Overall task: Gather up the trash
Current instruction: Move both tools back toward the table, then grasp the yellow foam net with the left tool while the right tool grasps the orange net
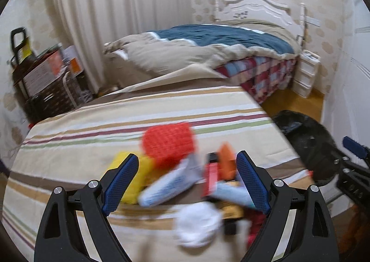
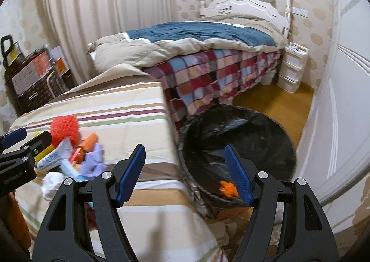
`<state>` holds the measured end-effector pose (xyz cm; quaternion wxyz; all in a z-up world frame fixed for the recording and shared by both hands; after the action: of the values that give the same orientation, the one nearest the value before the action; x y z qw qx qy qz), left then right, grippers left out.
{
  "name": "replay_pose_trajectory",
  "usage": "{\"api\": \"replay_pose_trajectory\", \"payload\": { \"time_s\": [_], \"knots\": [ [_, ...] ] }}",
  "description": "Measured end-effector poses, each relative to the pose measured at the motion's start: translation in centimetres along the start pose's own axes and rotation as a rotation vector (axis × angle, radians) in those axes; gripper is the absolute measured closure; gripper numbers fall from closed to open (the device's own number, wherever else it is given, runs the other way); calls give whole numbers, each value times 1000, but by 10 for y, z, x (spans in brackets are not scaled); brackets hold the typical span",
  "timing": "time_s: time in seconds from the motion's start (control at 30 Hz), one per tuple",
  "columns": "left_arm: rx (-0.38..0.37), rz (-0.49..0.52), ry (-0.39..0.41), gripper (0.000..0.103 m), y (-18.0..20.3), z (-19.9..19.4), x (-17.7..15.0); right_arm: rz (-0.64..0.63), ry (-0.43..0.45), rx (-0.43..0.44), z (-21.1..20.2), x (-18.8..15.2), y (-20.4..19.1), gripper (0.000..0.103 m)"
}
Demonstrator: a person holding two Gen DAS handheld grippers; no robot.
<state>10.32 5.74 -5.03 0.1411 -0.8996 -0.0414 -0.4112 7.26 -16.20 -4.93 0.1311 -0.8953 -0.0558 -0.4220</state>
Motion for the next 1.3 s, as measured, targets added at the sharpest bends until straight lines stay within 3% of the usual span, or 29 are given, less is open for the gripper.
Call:
{"api": "replay_pose_trajectory", "payload": {
  "time_s": [0.17, 0.33, 0.8, 0.9, 1.07, 1.3],
  "knots": [
    [54, -36, -54, 17, -42, 23, -15, -37, -15, 40, 10, 2, -29, 34],
    [57, -47, -107, 17, -62, 45, -25, -76, -41, 77, 23, 1, -59, 34],
    [-51, -80, -222, 17, -77, 73, -40, -152, -81, 132, 44, 1, -114, 34],
    [-79, -92, -236, 31, -78, 77, -41, -165, -88, 140, 48, 1, -123, 34],
    [-97, -92, -238, 46, -78, 79, -44, -180, -98, 147, 54, 3, -132, 34],
    [-87, -118, -199, 57, -93, 73, -40, -176, -121, 173, 63, 3, -147, 34]
  ]
}}
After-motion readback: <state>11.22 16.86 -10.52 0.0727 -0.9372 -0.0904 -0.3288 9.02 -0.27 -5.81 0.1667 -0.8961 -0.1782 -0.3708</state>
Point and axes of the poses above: each gripper's, at about its wrist camera, not at the fingertips, and z roughly the way its jaws point, y to its right, x to its top, the point moved 8 cm from there along z, roughly the way its jaws point, and after that the axes turned 13 degrees about x, right-handed, at the moved point
